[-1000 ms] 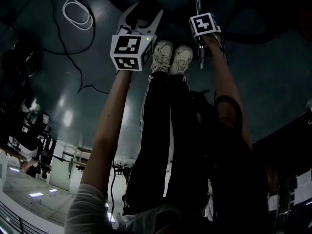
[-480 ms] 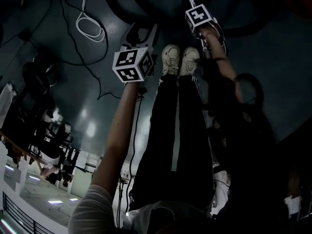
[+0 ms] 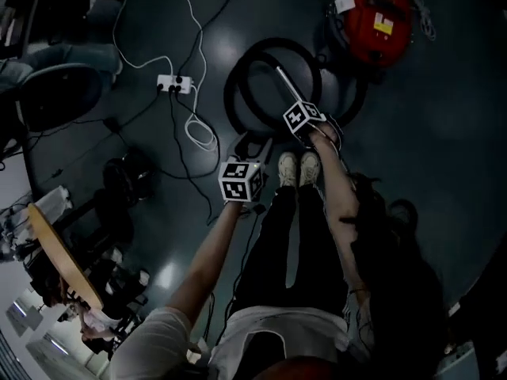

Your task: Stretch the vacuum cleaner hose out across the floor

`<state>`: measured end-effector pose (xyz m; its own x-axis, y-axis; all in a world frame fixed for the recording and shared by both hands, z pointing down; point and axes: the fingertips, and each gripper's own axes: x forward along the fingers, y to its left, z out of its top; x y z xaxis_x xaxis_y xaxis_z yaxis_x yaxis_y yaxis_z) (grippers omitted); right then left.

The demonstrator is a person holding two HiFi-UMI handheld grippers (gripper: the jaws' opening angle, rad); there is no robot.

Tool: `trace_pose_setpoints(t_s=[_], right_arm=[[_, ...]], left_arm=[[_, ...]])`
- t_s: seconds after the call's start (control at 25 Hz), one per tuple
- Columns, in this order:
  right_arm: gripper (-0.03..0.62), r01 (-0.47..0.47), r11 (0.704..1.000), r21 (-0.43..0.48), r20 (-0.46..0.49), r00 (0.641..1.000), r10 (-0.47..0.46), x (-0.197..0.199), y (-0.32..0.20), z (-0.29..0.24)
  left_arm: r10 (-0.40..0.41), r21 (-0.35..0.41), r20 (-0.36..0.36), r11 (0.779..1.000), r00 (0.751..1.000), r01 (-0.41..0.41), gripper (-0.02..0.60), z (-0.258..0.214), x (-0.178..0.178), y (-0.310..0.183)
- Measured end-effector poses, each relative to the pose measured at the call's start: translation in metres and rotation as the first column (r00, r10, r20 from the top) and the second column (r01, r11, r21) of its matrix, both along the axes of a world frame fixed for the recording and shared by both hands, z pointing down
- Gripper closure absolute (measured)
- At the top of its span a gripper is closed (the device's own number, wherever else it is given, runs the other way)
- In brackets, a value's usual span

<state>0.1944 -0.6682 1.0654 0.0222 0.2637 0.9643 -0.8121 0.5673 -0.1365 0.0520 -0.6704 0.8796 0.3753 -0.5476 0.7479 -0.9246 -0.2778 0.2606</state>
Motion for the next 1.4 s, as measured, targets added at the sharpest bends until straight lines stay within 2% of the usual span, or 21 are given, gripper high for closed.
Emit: trace_pose_setpoints(t_s=[0.12,0.24,0.36,0.44,0.52,0.56,0.72,0.8,0.84,1.04,1.12,1.2,1.28,1.4], right_arm=[[0.425,0.124,0.992,0.019,-0.065,0.99,-0.122,0.019,0.018,-0.1],[0.428,0.248,0.967,0.062,-0.133,0.962,-0.238,0.026,0.01,-0.185],[0.428,0.418,0.901,0.116,-0.251,0.89,-0.38,0.04,-0.007,-0.248],[0.428,0.543,0.83,0.128,-0.324,0.814,-0.483,0.041,-0.015,-0.281],[0.43,0.667,0.731,0.142,-0.386,0.717,-0.58,0.036,-0.029,-0.32],[0.43,0.725,0.672,0.153,-0.418,0.663,-0.62,0.03,-0.041,-0.34],[0.431,0.895,0.393,0.212,-0.534,0.443,-0.72,0.002,-0.091,-0.427],[0.431,0.933,0.27,0.237,-0.572,0.359,-0.738,-0.013,-0.101,-0.469],[0.431,0.947,0.211,0.244,-0.589,0.318,-0.743,-0.021,-0.101,-0.487],[0.431,0.968,-0.083,0.236,-0.68,0.104,-0.726,-0.05,-0.088,-0.567],[0.431,0.955,-0.192,0.226,-0.707,0.025,-0.707,-0.061,-0.08,-0.6],[0.431,0.934,-0.296,0.202,-0.734,-0.056,-0.677,-0.07,-0.074,-0.638],[0.431,0.906,-0.389,0.167,-0.746,-0.142,-0.65,-0.074,-0.064,-0.677],[0.431,0.85,-0.51,0.13,-0.733,-0.264,-0.627,-0.082,-0.045,-0.728]], left_arm=[[0.148,0.055,0.023,0.987,0.989,-0.149,0.344,-0.116,0.042,0.02],[0.209,0.16,0.029,0.964,0.977,-0.211,0.344,-0.212,0.062,0.021],[0.206,0.246,0.031,0.947,0.978,-0.207,0.344,-0.269,0.064,0.021],[0.209,0.28,0.056,0.935,0.976,-0.216,0.344,-0.29,0.05,0.024],[0.2,0.323,0.078,0.922,0.977,-0.214,0.344,-0.31,0.026,0.02],[0.192,0.349,0.08,0.914,0.978,-0.208,0.344,-0.321,0.014,0.014],[0.187,0.443,0.045,0.877,0.981,-0.187,0.344,-0.359,-0.024,-0.014],[0.232,0.483,0.074,0.843,0.97,-0.238,0.344,-0.377,-0.031,-0.021],[0.266,0.503,0.109,0.816,0.958,-0.284,0.344,-0.387,-0.033,-0.021],[0.412,0.598,0.271,0.636,0.87,-0.488,0.344,-0.45,-0.035,-0.025],[0.492,0.594,0.309,0.569,0.814,-0.569,0.344,-0.469,-0.029,-0.024],[0.587,0.583,0.308,0.505,0.749,-0.636,0.344,-0.489,-0.018,-0.019],[0.662,0.593,0.26,0.465,0.703,-0.657,0.344,-0.511,-0.004,-0.01],[0.744,0.615,0.193,0.416,0.64,-0.669,0.344,-0.54,0.014,0.01]])
